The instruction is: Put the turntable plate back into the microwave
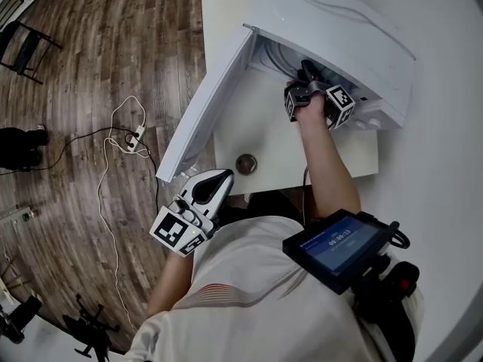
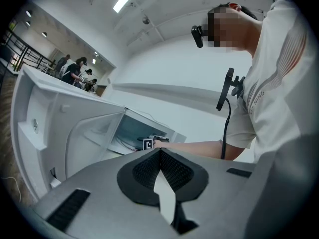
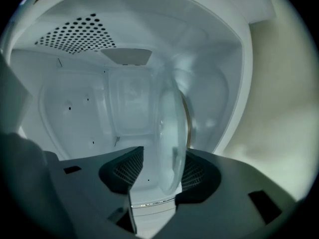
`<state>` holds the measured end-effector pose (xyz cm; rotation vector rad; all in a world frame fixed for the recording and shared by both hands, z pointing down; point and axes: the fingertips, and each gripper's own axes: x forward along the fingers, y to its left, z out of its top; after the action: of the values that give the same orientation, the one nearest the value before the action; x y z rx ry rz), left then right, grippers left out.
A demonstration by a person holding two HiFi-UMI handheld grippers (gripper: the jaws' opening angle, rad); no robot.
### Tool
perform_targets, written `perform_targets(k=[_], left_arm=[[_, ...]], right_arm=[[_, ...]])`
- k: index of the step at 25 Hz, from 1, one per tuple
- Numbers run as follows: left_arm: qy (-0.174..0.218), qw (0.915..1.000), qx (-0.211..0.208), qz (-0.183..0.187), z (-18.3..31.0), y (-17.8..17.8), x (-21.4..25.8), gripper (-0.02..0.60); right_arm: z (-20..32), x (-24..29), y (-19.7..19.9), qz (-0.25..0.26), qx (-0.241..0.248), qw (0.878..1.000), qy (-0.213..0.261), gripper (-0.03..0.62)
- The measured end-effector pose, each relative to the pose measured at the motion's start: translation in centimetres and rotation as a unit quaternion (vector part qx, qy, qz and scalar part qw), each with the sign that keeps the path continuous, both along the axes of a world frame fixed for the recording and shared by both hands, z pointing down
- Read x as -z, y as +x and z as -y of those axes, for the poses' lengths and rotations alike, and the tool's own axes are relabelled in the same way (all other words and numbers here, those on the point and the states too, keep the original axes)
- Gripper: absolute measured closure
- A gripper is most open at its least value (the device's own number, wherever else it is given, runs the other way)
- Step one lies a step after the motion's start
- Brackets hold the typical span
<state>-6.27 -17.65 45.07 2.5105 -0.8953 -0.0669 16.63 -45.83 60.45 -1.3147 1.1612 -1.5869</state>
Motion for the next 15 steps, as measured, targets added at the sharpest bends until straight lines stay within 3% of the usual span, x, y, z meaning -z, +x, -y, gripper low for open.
perform_targets(k=[1,5,15], left_arm=[[-0.001,1.0,0.0,0.0,0.0,-0.1,-0.1,0.571],[-0.005,1.0,0.002,-0.003,0.1,-0.3,-0.2,0.571],[-0.007,0.9999,-0.004,-0.011,0.3,-0.3,-0.4,0.571]], right_arm=[[-0.1,0.1,-0.2,0.003,0.006,1.0,-0.004,0.397],[-0.2,0.2,-0.6,0.008,0.025,1.0,-0.008,0.365],[-0.7,0.7,-2.2,0.024,0.083,0.996,-0.034,0.341]])
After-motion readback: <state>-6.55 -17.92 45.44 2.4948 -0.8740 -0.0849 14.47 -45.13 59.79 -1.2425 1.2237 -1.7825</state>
